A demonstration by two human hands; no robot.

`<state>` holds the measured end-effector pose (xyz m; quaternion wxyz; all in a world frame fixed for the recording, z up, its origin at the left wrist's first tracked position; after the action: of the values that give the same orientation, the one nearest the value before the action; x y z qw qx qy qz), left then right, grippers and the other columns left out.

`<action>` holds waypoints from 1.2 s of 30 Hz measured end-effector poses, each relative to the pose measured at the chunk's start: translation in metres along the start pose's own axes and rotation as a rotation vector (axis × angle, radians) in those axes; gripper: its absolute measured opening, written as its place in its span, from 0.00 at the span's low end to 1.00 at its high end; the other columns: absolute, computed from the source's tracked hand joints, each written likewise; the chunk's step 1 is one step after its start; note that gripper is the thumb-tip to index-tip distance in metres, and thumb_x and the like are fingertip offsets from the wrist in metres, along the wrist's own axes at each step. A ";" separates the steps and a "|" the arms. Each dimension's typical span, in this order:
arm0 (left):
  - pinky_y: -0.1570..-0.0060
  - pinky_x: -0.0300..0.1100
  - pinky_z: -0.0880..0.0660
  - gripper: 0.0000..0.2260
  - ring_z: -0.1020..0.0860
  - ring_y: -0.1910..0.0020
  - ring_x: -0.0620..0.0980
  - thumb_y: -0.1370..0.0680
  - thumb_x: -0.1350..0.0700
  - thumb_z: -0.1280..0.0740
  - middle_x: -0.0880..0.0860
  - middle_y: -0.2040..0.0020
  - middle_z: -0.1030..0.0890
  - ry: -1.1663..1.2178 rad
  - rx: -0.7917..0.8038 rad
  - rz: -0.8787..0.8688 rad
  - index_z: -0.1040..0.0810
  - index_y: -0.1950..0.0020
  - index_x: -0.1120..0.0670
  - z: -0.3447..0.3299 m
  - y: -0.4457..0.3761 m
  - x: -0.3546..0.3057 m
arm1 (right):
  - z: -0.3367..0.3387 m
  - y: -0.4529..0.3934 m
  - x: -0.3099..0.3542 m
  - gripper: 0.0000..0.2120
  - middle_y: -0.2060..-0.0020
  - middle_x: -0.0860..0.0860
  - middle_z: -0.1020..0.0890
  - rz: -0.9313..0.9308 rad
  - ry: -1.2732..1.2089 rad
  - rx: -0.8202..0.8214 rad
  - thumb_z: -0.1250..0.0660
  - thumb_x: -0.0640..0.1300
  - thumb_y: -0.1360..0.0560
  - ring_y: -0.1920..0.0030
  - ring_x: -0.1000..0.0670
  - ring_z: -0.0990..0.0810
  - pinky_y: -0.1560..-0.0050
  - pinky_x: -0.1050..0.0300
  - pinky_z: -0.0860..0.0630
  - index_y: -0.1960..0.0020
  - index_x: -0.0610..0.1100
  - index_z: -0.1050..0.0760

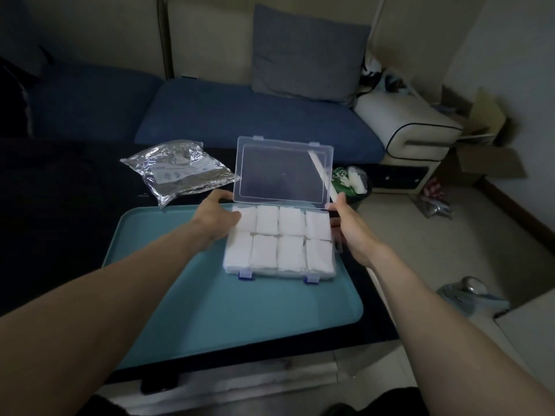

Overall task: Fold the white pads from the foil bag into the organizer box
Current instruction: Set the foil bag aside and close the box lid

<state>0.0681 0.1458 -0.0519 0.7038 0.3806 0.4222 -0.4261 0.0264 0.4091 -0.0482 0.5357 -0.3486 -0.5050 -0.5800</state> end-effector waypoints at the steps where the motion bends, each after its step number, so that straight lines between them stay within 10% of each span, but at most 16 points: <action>1: 0.55 0.54 0.21 0.15 0.25 0.62 0.54 0.24 0.63 0.32 0.58 0.62 0.23 0.013 0.010 -0.025 0.27 0.40 0.50 0.001 0.002 0.000 | 0.002 0.004 0.001 0.29 0.65 0.51 0.20 -0.009 -0.055 0.004 0.55 0.65 0.18 0.69 0.55 0.23 0.67 0.62 0.29 0.40 0.46 0.25; 6: 0.65 0.44 0.21 0.14 0.22 0.68 0.51 0.22 0.69 0.37 0.53 0.60 0.19 0.213 0.105 -0.019 0.25 0.39 0.57 0.011 0.017 -0.006 | 0.017 0.012 0.001 0.38 0.45 0.43 0.18 -0.043 -0.203 0.077 0.61 0.73 0.22 0.44 0.46 0.20 0.45 0.51 0.25 0.35 0.49 0.25; 10: 0.56 0.44 0.25 0.13 0.21 0.55 0.54 0.16 0.52 0.43 0.56 0.50 0.19 0.538 0.266 0.189 0.23 0.40 0.55 0.016 0.027 -0.007 | 0.021 0.020 0.001 0.25 0.45 0.51 0.18 -0.062 -0.110 0.156 0.43 0.62 0.18 0.47 0.51 0.22 0.47 0.54 0.28 0.28 0.48 0.28; 14: 0.42 0.45 0.24 0.22 0.21 0.47 0.52 0.22 0.57 0.30 0.54 0.44 0.19 0.065 0.238 0.043 0.29 0.29 0.56 0.008 0.029 0.008 | 0.021 0.028 -0.013 0.37 0.31 0.49 0.24 -0.033 0.204 0.282 0.27 0.40 0.24 0.39 0.55 0.24 0.39 0.59 0.31 0.20 0.47 0.41; 20: 0.49 0.43 0.30 0.30 0.22 0.50 0.56 0.22 0.51 0.31 0.57 0.51 0.20 -0.567 0.119 -0.208 0.39 0.23 0.52 0.007 0.044 0.003 | 0.014 0.026 -0.020 0.34 0.35 0.49 0.21 0.172 0.445 0.121 0.23 0.47 0.28 0.34 0.51 0.24 0.30 0.51 0.29 0.25 0.48 0.31; 24: 0.41 0.47 0.30 0.21 0.25 0.37 0.61 0.18 0.49 0.37 0.60 0.36 0.22 -0.750 0.081 -0.242 0.32 0.26 0.52 -0.003 0.055 0.003 | 0.007 0.035 -0.021 0.21 0.46 0.51 0.21 0.251 0.582 0.020 0.26 0.50 0.25 0.46 0.51 0.23 0.37 0.53 0.26 0.34 0.48 0.23; 30: 0.30 0.45 0.39 0.38 0.36 0.26 0.58 0.22 0.39 0.36 0.60 0.24 0.36 -0.907 0.352 -0.200 0.48 0.19 0.53 0.010 0.054 0.010 | 0.003 0.047 -0.012 0.20 0.31 0.45 0.33 0.301 0.788 0.039 0.30 0.51 0.22 0.36 0.47 0.26 0.31 0.58 0.35 0.31 0.48 0.24; 36: 0.33 0.43 0.36 0.25 0.31 0.31 0.58 0.23 0.46 0.30 0.58 0.26 0.37 -0.841 0.255 -0.410 0.27 0.29 0.53 0.011 0.061 0.004 | 0.001 0.065 0.006 0.36 0.24 0.50 0.34 0.349 0.961 0.239 0.23 0.60 0.31 0.24 0.50 0.37 0.30 0.63 0.42 0.27 0.49 0.27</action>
<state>0.1281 0.1559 -0.0413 0.6628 0.1672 0.1118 -0.7213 0.0887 0.4137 -0.0288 0.8317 -0.0585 -0.1992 -0.5149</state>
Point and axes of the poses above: each hand's wrist, its own y-axis away from the middle knuckle, its own z-axis out of the back of the hand, x = y × z, the point moved 1 cm from there along -y, towards the middle knuckle
